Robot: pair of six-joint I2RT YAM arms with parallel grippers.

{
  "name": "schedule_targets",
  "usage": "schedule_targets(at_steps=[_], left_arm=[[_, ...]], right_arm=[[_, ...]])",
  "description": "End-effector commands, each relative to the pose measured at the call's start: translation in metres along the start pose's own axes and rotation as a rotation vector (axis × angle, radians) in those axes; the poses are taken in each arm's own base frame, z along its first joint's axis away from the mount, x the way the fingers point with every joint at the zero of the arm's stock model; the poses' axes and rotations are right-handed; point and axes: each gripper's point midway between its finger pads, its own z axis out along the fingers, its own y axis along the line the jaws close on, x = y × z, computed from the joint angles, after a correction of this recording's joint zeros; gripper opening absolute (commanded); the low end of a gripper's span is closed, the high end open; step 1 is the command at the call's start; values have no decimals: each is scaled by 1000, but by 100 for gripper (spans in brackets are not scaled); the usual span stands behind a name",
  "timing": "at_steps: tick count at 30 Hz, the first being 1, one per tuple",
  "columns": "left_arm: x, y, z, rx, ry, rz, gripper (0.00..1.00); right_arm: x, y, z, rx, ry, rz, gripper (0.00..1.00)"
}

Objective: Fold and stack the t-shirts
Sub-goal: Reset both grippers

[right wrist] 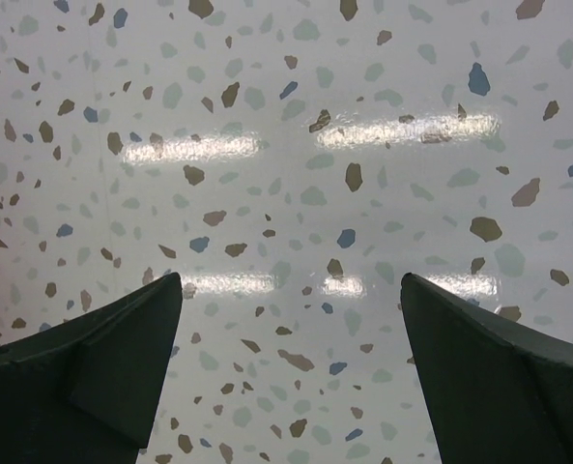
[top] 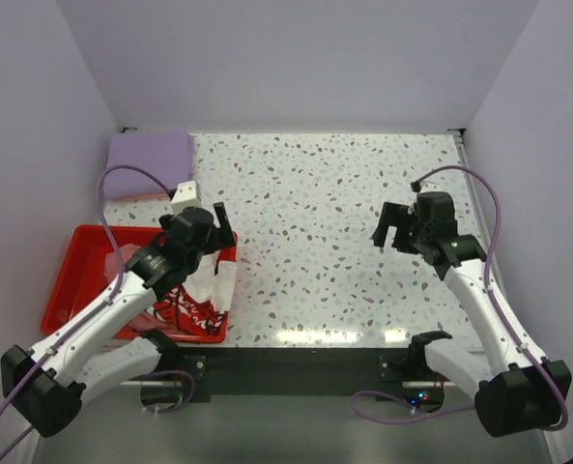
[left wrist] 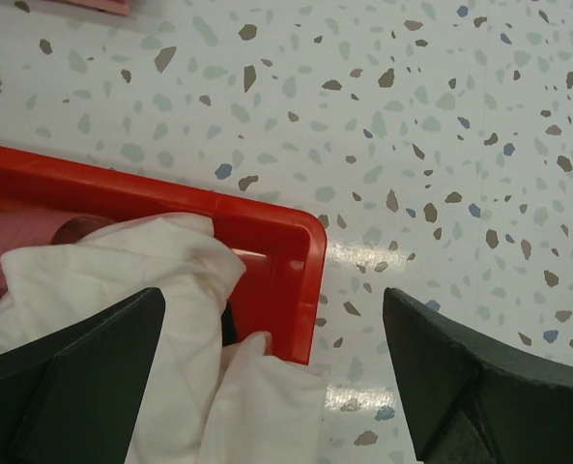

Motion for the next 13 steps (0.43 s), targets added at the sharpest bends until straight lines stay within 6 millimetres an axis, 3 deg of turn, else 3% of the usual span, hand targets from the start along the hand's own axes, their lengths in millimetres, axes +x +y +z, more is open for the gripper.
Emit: schedule_targets(at_steps=[1,13], left_arm=[[-6,14,-9,-73,-41,-48,100],[-19,16,-19,-54,-102,-82,100]], right_arm=[[-17,7,-5,-35,-84,16,99],[-26,3,-22,-50,-227,15,99]])
